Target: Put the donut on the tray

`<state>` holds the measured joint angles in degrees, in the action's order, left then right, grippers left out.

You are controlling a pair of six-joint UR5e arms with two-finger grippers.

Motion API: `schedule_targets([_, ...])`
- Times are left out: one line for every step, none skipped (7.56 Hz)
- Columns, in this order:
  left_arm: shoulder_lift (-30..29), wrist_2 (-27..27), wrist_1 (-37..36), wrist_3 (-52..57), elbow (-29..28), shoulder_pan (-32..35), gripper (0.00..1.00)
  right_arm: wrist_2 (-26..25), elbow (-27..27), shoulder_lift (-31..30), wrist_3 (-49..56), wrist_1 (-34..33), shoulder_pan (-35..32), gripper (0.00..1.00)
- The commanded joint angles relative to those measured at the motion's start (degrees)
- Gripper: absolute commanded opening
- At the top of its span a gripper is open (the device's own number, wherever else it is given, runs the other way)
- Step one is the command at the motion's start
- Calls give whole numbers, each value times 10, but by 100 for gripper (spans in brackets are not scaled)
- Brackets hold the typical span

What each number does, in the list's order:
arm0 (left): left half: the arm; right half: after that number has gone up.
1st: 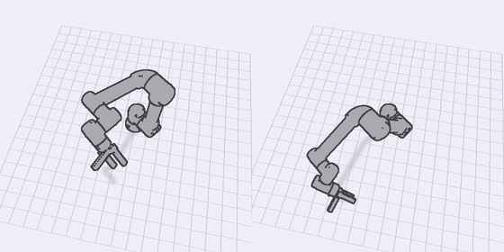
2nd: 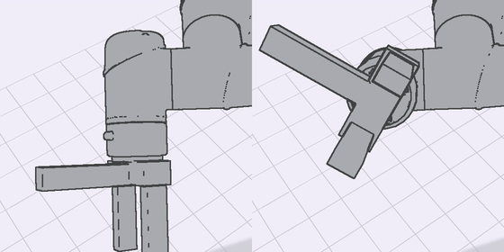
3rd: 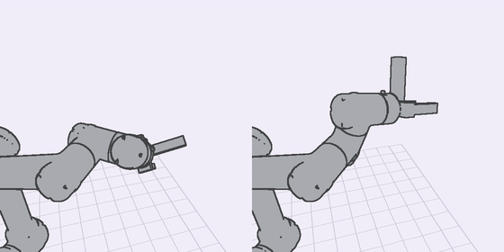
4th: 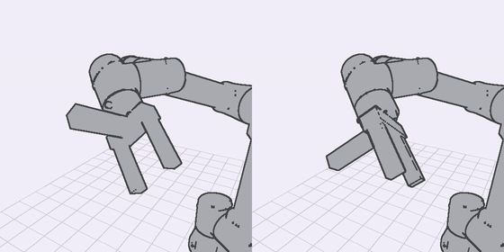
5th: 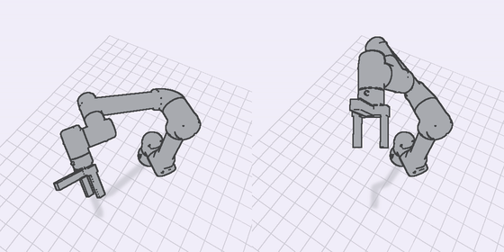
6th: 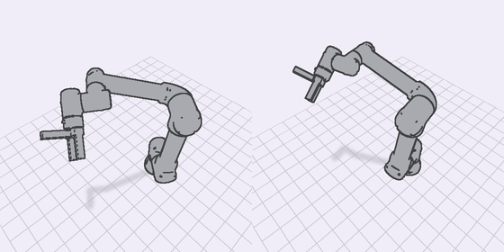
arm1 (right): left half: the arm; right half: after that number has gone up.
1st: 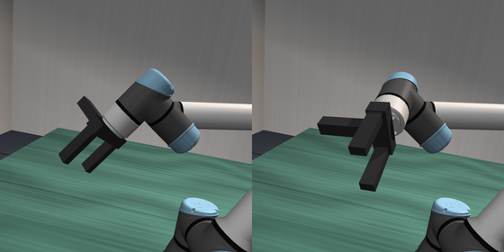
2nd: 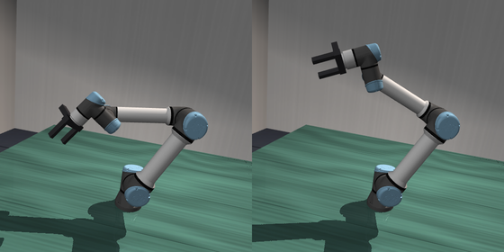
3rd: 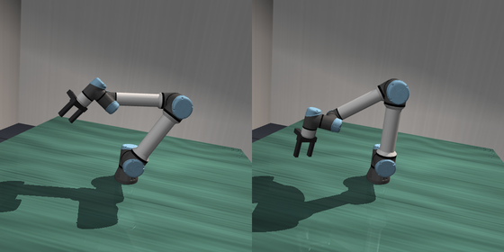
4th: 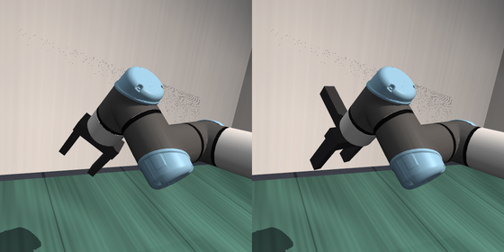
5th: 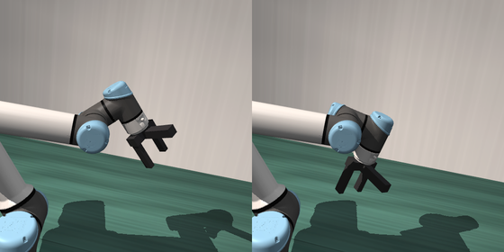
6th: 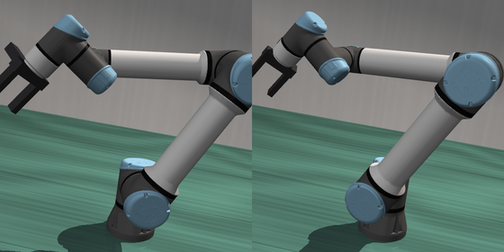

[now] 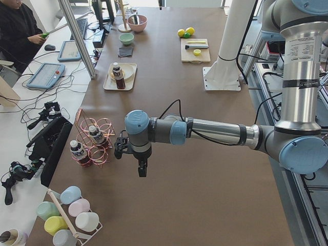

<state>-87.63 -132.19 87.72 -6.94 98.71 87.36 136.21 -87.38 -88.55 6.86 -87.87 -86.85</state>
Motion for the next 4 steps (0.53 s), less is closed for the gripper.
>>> schedule_targets([0, 0, 0, 0, 1, 0, 98, 11, -2, 6, -11, -3, -1, 100])
schedule_targets([0, 0, 0, 0, 0, 0, 98, 16, -2, 9, -16, -3, -1, 100])
schedule_targets([0, 1, 0, 0, 0, 0, 98, 16, -1, 8, -16, -3, -1, 100])
schedule_targets([1, 0, 0, 0, 0, 0, 98, 16, -1, 8, -16, -2, -1, 100])
